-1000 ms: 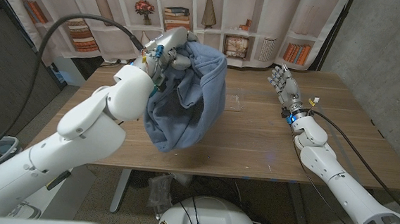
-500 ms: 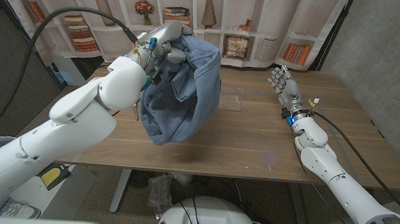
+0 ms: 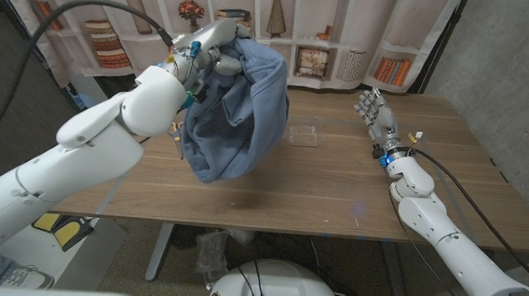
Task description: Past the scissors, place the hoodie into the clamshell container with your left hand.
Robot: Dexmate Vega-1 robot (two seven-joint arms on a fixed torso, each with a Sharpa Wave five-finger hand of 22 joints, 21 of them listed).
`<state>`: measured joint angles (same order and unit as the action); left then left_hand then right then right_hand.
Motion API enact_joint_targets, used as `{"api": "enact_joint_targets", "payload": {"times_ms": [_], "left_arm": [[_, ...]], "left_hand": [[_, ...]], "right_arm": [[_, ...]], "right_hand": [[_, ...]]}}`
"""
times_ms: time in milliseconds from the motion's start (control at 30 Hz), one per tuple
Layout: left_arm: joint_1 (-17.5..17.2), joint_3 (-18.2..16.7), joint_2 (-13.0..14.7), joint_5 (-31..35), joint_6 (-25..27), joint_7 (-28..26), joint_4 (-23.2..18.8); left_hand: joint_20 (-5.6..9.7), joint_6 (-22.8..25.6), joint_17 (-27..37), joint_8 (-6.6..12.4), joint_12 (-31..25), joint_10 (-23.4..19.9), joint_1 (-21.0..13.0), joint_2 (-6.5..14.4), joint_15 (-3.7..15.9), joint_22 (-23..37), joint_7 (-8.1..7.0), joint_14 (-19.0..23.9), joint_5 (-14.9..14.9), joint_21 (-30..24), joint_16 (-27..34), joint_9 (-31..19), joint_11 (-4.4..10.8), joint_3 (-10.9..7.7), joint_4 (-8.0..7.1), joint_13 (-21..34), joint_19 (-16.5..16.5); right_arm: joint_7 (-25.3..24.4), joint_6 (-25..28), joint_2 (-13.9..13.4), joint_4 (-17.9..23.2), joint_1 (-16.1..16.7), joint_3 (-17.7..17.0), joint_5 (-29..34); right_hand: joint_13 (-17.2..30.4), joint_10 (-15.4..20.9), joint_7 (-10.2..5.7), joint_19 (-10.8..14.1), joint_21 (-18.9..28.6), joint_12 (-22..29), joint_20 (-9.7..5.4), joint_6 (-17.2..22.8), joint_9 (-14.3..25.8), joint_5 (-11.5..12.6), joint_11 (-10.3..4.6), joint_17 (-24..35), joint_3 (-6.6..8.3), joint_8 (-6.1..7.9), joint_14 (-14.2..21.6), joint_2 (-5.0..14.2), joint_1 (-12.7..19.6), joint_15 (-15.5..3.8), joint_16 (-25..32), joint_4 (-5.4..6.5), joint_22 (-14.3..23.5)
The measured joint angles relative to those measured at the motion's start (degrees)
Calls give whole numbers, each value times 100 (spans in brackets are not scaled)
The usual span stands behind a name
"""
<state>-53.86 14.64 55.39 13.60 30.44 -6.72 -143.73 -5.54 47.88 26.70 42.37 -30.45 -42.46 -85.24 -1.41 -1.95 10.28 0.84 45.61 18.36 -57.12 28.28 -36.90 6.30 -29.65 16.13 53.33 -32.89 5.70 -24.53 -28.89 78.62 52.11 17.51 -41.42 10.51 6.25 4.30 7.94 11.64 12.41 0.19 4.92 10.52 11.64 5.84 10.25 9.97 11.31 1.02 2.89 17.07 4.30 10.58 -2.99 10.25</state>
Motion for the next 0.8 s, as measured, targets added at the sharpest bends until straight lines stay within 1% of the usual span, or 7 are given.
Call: {"api": "enact_joint_targets", "payload": {"times_ms": [100,367,533,567,733,767,800], "left_arm": [[-14,-45,8,-26,-124,-50,50],[-13,-190,-19,-155,-492,-148,298],[-13,-190,-19,-264,-640,-149,298],[109,-237,-82,-284,-668,-148,507],[210,-234,-112,-331,-765,-135,623],[322,-184,-144,-338,-784,-132,733],[322,-184,-144,-346,-811,-129,733]], "left_hand": [[-19,14,2,0,1,-49,0,0,0,0,-14,0,-4,-2,-1,28,48,0,0,-13,-19],[-19,77,78,-20,18,-70,10,-9,22,0,-12,22,-43,-9,-46,82,70,0,0,-29,-19],[-20,109,138,-22,19,-79,32,-31,14,0,-22,50,-86,-80,-81,109,79,0,0,-56,-20],[-20,119,148,-22,22,-80,32,-31,14,0,-11,51,-88,-83,-89,128,80,0,0,-57,-20],[-20,134,176,-43,35,-90,33,-30,14,0,-9,51,-119,-85,-92,174,89,0,0,-90,-20],[-20,140,177,-43,39,-90,33,-30,14,0,-15,51,-127,-85,-97,185,90,0,0,-93,-20],[-20,148,178,-43,39,-90,36,-27,17,0,-23,54,-127,-85,-100,188,90,0,0,-94,-20]], "right_arm": [[-12,0,-15,34,27,-6,3],[-37,6,-27,78,54,-9,16],[-37,6,-28,86,55,-5,16],[-43,15,-27,88,55,-3,26],[-47,19,-12,90,40,7,28],[-50,20,-10,90,36,9,34],[-50,20,-5,90,31,13,34]], "right_hand": [[0,0,0,0,0,0,0,0,0,0,0,0,0,0,0,0,0,0,0,0,0],[0,0,0,0,0,0,0,0,0,0,0,0,0,0,0,0,0,0,0,0,0],[0,0,0,0,0,0,0,0,0,0,0,0,0,0,0,0,0,0,0,0,0],[0,0,0,0,0,0,0,0,0,0,0,0,0,0,0,0,0,0,0,0,0],[0,0,0,0,0,0,0,0,0,0,0,0,0,0,0,0,0,0,0,0,0],[0,0,0,0,0,0,0,0,0,0,0,0,0,0,0,0,0,0,0,0,0],[0,0,0,0,0,0,0,0,0,1,0,0,0,0,0,0,0,0,0,0,0]]}}
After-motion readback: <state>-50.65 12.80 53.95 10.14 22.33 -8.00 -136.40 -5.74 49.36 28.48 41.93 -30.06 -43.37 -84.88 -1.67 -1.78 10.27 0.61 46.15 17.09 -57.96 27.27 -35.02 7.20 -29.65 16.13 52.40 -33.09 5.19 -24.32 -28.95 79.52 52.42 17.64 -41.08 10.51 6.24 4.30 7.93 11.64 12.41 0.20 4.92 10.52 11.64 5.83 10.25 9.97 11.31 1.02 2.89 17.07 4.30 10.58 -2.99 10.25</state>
